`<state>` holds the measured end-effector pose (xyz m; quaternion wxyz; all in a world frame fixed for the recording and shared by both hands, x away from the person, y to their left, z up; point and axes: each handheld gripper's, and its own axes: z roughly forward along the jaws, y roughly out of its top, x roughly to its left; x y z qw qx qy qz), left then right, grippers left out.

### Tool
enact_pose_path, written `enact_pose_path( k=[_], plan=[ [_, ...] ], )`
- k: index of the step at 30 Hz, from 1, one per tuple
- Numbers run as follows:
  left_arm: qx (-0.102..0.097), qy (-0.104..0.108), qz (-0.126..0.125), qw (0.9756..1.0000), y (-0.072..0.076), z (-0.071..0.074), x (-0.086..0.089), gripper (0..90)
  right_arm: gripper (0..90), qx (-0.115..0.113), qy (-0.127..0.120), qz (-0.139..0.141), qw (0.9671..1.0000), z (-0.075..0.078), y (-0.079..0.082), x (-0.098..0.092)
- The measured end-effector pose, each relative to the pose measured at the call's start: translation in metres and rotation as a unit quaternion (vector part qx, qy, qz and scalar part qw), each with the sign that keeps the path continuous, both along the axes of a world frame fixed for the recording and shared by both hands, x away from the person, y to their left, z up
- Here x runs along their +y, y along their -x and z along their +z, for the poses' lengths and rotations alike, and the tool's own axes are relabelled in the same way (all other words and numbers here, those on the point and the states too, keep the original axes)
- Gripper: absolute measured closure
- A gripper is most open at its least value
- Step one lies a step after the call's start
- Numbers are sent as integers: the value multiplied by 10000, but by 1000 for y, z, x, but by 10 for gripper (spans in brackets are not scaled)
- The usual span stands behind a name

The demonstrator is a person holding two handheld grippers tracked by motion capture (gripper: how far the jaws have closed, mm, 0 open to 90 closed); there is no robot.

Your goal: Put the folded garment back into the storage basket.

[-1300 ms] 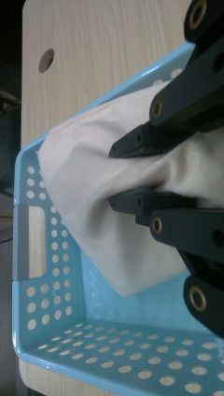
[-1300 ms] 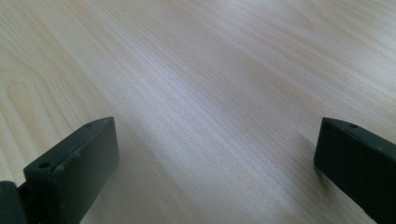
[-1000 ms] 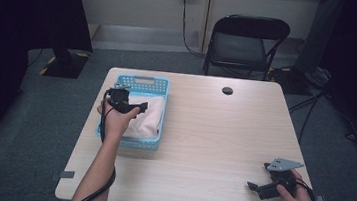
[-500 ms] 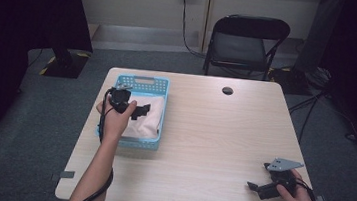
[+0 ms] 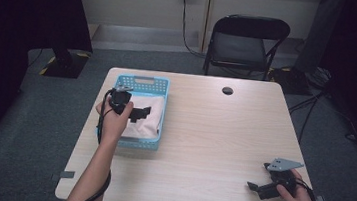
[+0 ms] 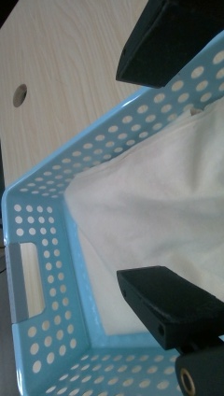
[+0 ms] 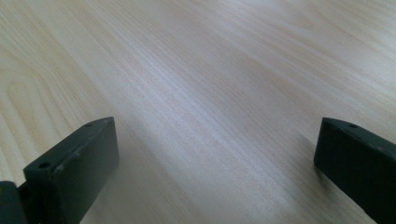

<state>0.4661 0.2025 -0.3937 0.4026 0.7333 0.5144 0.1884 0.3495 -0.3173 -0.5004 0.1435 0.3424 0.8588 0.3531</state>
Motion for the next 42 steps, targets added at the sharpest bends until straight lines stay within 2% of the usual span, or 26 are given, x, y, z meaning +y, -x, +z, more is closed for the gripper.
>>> enact_pose_path(
  k=[24,32,42],
  plan=[
    [-31,94,-389,9992,15,3,-6,51,0,0,0,-1,10000,0,0,0],
    [-49,189,-461,9987,22,5,-3,50,0,0,0,0,10000,0,0,0],
    [-82,151,-580,9982,32,6,0,50,0,-1,0,0,10000,0,0,0]
  ],
)
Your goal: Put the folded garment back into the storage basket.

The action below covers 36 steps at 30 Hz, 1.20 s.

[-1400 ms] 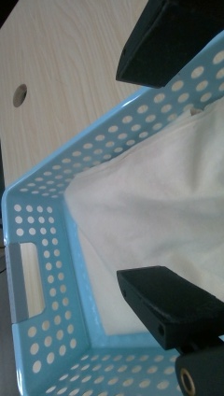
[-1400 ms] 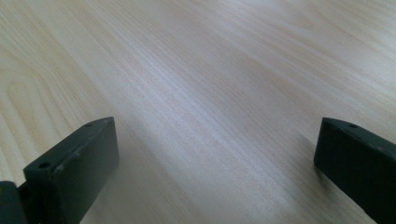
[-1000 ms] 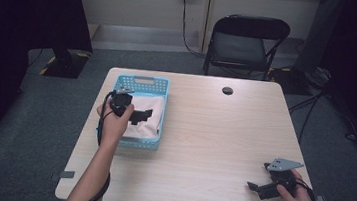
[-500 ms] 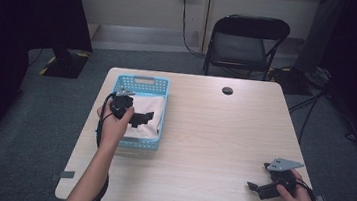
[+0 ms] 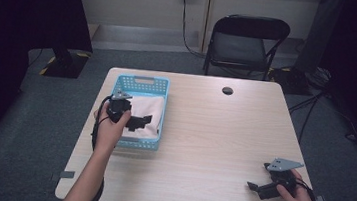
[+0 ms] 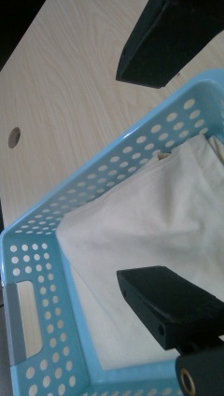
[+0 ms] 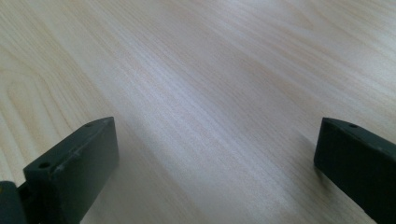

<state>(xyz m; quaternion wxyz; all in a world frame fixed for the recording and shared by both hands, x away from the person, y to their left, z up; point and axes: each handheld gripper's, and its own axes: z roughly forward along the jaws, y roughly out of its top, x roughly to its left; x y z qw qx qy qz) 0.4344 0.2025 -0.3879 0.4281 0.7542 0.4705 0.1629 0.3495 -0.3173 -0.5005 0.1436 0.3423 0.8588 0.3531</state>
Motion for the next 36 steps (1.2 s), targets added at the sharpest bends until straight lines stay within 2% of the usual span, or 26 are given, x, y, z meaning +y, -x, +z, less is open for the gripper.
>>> enact_pose_path(
  k=[13,36],
  plan=[
    [-52,71,-44,10000,12,-1,6,48,0,1,1,0,10000,0,0,0],
    [-84,69,-53,9999,30,-8,20,47,0,1,1,-1,10000,0,0,0]
  ],
)
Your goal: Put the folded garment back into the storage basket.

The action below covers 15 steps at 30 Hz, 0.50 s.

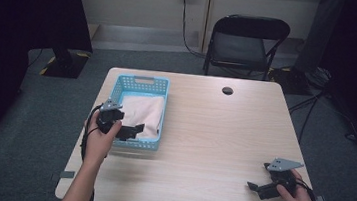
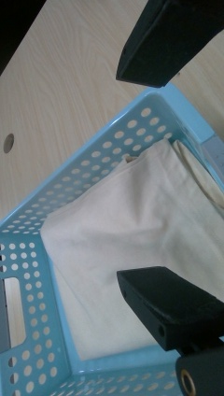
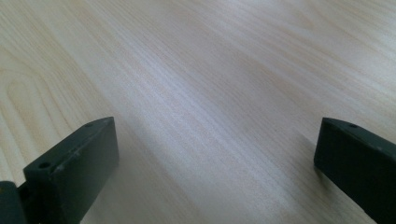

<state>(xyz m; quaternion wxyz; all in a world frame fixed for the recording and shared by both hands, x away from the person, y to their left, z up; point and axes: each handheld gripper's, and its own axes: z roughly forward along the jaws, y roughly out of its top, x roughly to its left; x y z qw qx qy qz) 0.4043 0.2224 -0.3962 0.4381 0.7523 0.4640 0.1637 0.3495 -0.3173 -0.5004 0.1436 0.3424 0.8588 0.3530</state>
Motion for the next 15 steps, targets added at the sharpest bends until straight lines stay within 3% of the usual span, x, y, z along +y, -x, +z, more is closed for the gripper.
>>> enact_pose_path(
  k=[15],
  plan=[
    [-18,-36,32,10000,12,-8,7,47,0,0,-1,0,10000,0,0,0]
  ],
)
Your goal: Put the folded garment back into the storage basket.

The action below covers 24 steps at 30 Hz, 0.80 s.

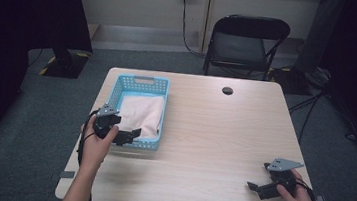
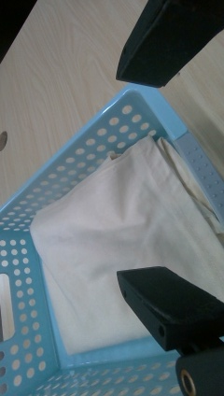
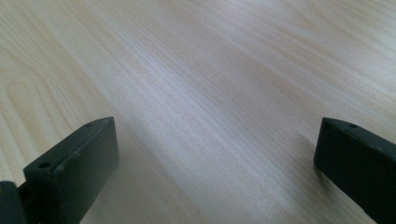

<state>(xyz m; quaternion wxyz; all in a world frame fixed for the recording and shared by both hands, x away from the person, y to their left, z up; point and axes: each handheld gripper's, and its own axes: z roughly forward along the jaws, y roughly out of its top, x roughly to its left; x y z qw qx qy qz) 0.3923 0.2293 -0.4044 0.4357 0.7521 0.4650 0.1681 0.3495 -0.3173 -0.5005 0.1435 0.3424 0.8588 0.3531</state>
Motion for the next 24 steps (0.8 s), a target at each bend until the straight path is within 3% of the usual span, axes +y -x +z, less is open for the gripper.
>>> enact_pose_path(
  k=[13,24],
  plan=[
    [-58,109,107,9999,11,-7,10,45,0,-1,0,1,10000,0,0,0],
    [-72,0,180,9998,20,-10,20,42,0,-2,1,0,10000,0,0,0]
  ],
)
